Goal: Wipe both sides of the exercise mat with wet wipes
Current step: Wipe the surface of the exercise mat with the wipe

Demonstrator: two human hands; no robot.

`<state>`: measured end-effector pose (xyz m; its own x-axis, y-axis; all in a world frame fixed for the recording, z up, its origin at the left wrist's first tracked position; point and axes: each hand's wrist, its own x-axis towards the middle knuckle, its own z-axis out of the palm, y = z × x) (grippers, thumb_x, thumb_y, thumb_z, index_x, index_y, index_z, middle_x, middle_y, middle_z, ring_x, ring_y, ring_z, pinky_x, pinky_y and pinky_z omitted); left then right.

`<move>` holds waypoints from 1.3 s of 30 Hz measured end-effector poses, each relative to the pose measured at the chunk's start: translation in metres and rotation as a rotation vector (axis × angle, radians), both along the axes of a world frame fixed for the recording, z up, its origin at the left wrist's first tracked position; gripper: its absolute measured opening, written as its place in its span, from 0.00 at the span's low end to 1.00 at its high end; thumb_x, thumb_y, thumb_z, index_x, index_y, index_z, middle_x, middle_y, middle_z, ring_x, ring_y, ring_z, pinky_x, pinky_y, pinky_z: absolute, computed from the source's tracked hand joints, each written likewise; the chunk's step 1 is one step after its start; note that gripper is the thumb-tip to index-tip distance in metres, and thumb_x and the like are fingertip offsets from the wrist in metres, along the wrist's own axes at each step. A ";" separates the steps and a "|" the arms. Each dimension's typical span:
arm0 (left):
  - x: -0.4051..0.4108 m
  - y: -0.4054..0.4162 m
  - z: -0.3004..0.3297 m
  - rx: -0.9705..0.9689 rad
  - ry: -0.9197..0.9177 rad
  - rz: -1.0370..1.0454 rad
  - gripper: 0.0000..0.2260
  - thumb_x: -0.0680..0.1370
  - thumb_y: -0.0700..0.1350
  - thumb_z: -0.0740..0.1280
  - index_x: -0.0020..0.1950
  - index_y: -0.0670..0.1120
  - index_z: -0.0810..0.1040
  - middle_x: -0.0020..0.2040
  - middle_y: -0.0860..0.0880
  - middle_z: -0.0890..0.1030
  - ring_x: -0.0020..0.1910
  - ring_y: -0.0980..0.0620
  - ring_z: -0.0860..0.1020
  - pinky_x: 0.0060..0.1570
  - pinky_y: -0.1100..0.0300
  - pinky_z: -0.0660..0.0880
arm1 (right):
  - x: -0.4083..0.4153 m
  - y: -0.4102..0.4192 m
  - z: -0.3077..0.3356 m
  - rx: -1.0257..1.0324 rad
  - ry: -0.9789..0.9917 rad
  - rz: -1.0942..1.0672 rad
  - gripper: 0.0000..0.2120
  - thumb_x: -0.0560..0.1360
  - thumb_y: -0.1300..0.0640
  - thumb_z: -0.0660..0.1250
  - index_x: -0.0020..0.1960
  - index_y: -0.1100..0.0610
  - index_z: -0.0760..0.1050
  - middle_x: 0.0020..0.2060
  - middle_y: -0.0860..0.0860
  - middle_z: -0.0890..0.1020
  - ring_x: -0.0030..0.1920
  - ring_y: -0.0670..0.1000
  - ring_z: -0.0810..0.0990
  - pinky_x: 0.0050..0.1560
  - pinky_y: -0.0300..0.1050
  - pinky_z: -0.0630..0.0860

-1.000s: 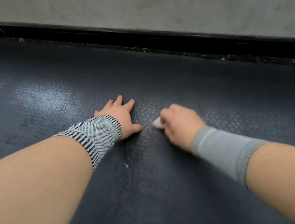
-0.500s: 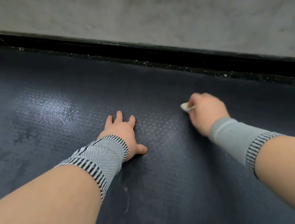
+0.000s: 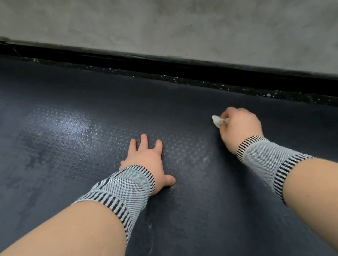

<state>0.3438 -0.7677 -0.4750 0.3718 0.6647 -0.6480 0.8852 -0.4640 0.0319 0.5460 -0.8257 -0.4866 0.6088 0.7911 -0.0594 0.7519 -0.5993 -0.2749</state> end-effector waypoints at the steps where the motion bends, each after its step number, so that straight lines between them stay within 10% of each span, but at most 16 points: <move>1: 0.002 0.001 0.001 0.002 0.015 -0.002 0.49 0.72 0.63 0.70 0.80 0.53 0.41 0.80 0.45 0.37 0.79 0.39 0.41 0.74 0.41 0.58 | -0.008 0.002 0.000 0.005 0.016 -0.020 0.11 0.77 0.57 0.61 0.57 0.56 0.75 0.52 0.56 0.77 0.53 0.57 0.76 0.51 0.46 0.70; 6: 0.011 0.002 0.005 -0.017 0.085 -0.017 0.49 0.73 0.63 0.70 0.80 0.50 0.39 0.80 0.43 0.37 0.78 0.38 0.41 0.75 0.42 0.59 | -0.059 -0.015 -0.002 -0.030 0.053 0.507 0.11 0.77 0.57 0.58 0.58 0.55 0.73 0.53 0.53 0.74 0.54 0.56 0.76 0.52 0.46 0.70; 12: 0.008 0.002 0.005 -0.027 0.065 -0.014 0.49 0.74 0.62 0.70 0.80 0.51 0.39 0.79 0.43 0.36 0.78 0.38 0.40 0.74 0.42 0.59 | 0.049 0.023 0.003 -0.034 0.028 -0.226 0.14 0.78 0.50 0.61 0.56 0.58 0.76 0.54 0.61 0.79 0.57 0.61 0.76 0.55 0.48 0.72; 19: 0.008 0.002 0.002 -0.038 0.059 0.002 0.50 0.73 0.62 0.70 0.80 0.51 0.39 0.79 0.43 0.35 0.78 0.38 0.39 0.75 0.42 0.58 | -0.031 0.018 -0.003 -0.008 0.052 0.408 0.10 0.77 0.55 0.60 0.56 0.54 0.75 0.52 0.54 0.76 0.53 0.57 0.76 0.52 0.45 0.71; 25: 0.008 0.003 0.002 -0.050 0.054 -0.004 0.49 0.74 0.62 0.70 0.80 0.51 0.38 0.79 0.43 0.34 0.78 0.37 0.38 0.75 0.42 0.57 | 0.055 0.043 -0.002 -0.022 -0.011 -0.352 0.14 0.78 0.51 0.61 0.55 0.60 0.75 0.54 0.62 0.79 0.57 0.62 0.77 0.54 0.50 0.73; 32: 0.006 0.002 0.002 -0.057 0.047 -0.002 0.49 0.74 0.63 0.69 0.80 0.52 0.37 0.78 0.44 0.33 0.78 0.38 0.37 0.75 0.41 0.57 | -0.029 0.075 -0.001 0.003 0.102 0.285 0.11 0.76 0.58 0.62 0.57 0.53 0.76 0.55 0.54 0.78 0.56 0.56 0.77 0.53 0.45 0.72; 39: 0.006 0.002 0.003 -0.073 0.037 0.008 0.48 0.75 0.61 0.69 0.80 0.51 0.37 0.78 0.44 0.31 0.77 0.38 0.36 0.74 0.39 0.56 | 0.024 0.085 0.004 0.025 0.017 -0.160 0.11 0.77 0.56 0.63 0.58 0.58 0.75 0.56 0.60 0.77 0.57 0.60 0.76 0.54 0.48 0.72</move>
